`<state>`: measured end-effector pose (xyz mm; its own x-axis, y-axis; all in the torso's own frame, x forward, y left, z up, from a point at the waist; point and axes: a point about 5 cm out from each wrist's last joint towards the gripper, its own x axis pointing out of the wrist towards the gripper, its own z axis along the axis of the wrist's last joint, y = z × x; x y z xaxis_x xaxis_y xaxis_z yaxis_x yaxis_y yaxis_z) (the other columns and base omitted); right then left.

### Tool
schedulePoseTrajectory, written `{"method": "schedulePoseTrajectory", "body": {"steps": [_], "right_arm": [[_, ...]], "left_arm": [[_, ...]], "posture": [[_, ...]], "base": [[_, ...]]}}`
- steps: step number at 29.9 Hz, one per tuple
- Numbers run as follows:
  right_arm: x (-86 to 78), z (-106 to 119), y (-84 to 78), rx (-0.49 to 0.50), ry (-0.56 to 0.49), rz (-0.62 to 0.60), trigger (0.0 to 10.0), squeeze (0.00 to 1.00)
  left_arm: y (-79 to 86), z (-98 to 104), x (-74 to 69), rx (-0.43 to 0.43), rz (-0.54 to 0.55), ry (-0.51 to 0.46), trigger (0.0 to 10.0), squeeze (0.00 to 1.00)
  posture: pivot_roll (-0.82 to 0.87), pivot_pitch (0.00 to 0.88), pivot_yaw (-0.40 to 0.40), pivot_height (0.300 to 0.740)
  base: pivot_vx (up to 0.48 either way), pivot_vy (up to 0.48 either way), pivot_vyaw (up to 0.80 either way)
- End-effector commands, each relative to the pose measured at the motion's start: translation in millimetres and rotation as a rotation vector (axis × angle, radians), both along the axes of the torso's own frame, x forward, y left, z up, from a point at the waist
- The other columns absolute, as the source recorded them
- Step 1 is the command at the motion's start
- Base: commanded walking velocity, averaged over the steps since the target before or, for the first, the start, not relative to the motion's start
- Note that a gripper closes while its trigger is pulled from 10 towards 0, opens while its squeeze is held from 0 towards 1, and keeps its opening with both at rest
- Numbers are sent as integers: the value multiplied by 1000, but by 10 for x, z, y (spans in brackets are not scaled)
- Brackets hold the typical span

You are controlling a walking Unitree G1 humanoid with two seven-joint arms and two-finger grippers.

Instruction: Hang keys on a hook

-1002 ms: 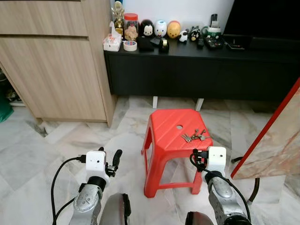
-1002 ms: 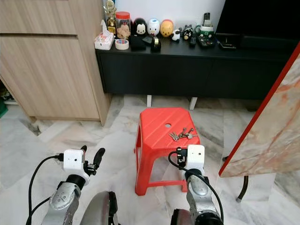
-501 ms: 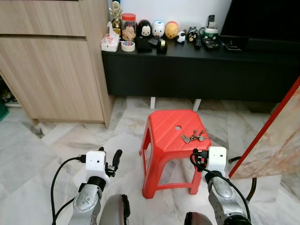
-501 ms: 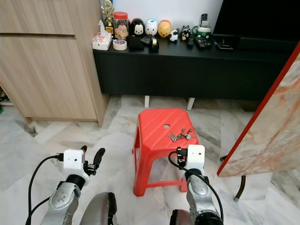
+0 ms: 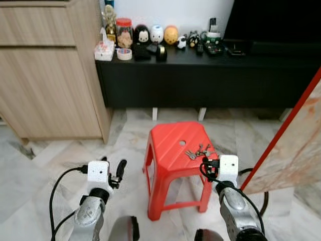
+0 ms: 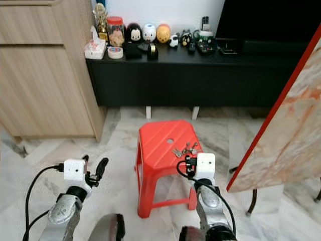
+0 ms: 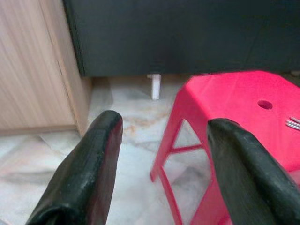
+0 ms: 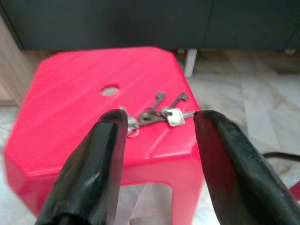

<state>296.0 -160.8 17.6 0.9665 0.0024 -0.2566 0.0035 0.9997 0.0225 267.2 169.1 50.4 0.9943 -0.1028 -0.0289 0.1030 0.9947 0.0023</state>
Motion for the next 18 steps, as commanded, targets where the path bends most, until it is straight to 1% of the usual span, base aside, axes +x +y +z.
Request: {"method": "schedulePoseTrajectory", "body": {"steps": [1,7,14,18], "right_arm": [[10,5,11,10,-1,-3,10000,0],[5,-16,22,21,13,11,10000,0],[5,-7,44,30,1,24,10000,0],[14,-1,61,34,0,33,10000,0]], "left_arm": [[12,-19,0,9,0,16,10000,0],[12,-12,10,9,1,13,10000,0],[5,-9,16,10,-6,12,10000,0],[10,-5,22,11,-6,12,10000,0]], "posture": [[114,0,-57,598],[114,0,-56,598],[113,0,-53,598],[112,0,-52,598]], "base": [[251,0,0],[252,0,0],[250,0,561],[251,0,0]]}}
